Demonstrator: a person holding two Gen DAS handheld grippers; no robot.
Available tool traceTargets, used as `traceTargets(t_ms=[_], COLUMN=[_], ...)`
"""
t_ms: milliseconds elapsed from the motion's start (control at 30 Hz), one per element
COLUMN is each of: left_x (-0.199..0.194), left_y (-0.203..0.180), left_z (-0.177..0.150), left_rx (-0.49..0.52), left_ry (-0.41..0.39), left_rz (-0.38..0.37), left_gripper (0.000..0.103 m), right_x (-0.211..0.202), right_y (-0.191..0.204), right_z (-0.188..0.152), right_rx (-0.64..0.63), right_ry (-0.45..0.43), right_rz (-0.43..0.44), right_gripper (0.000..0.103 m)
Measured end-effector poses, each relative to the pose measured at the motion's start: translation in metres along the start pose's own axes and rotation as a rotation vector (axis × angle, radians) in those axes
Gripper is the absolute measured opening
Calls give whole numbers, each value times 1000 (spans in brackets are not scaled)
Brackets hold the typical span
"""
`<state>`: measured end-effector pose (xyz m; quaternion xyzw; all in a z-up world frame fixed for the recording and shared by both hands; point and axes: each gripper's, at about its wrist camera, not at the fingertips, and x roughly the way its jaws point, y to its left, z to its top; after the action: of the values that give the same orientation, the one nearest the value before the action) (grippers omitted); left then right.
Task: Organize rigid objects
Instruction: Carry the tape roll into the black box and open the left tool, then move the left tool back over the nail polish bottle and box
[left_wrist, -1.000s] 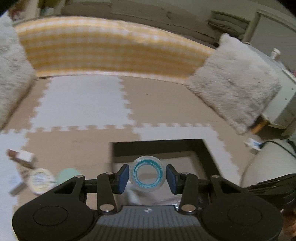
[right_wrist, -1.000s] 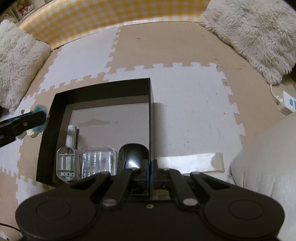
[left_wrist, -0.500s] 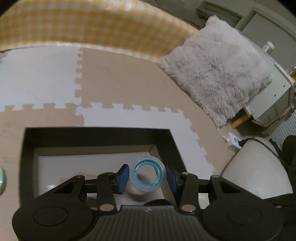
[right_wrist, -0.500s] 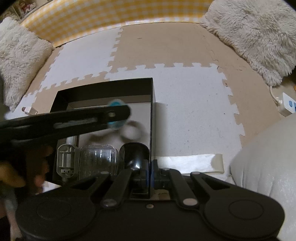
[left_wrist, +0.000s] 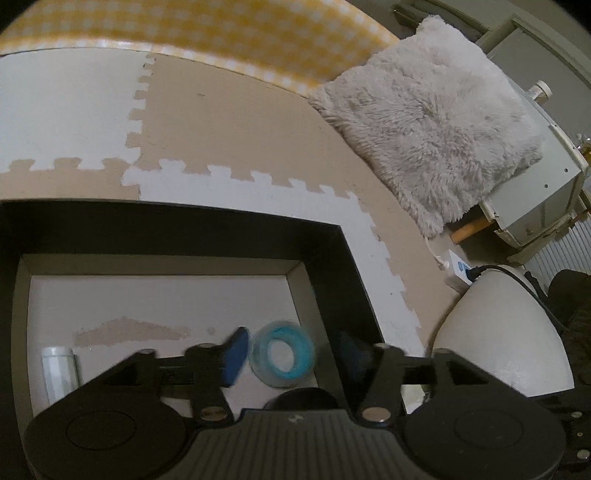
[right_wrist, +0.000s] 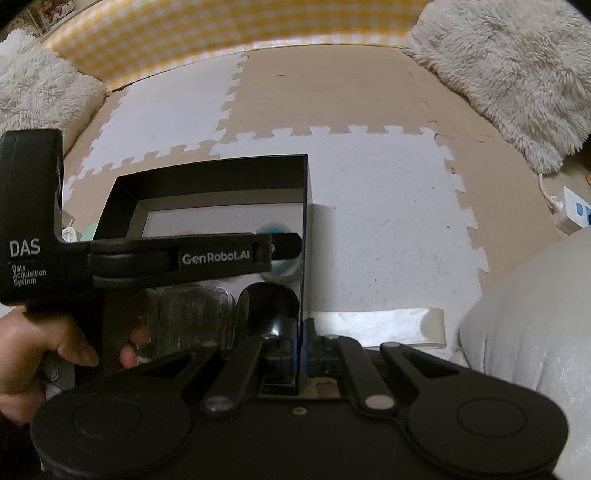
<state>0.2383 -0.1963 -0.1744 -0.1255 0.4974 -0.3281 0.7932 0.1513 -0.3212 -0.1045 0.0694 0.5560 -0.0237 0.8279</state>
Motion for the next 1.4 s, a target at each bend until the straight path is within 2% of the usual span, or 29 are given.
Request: traceTargets(t_ms=[167,400,667,1000,1167,1400], left_x=[-1,-7,-14,-41,-66,-99], left_y=[-2,-7,-15,-24,-19,-1], left_z=[-1,-1,-2,-3,3,17], left_rx=[9,26,63,128,109,84], left_ry=[20,17,18,-26,-65,-118], left_rz=[21,61,101,151,171,243], left_gripper=[67,86,102,103,103,103], right_x=[0,0,0,0,0,1], right_y=[-1,-1,-1,0,0,0], right_z=[0,-1,-1,-1,-1,-2], right_rx=[0,-1,-3,-5,-4,-9], right_ry=[-1,-1,-4,-5,-6,-8], right_rz=[2,1,-1,-3,0,0], right_gripper=[3,3,3,3,4,4])
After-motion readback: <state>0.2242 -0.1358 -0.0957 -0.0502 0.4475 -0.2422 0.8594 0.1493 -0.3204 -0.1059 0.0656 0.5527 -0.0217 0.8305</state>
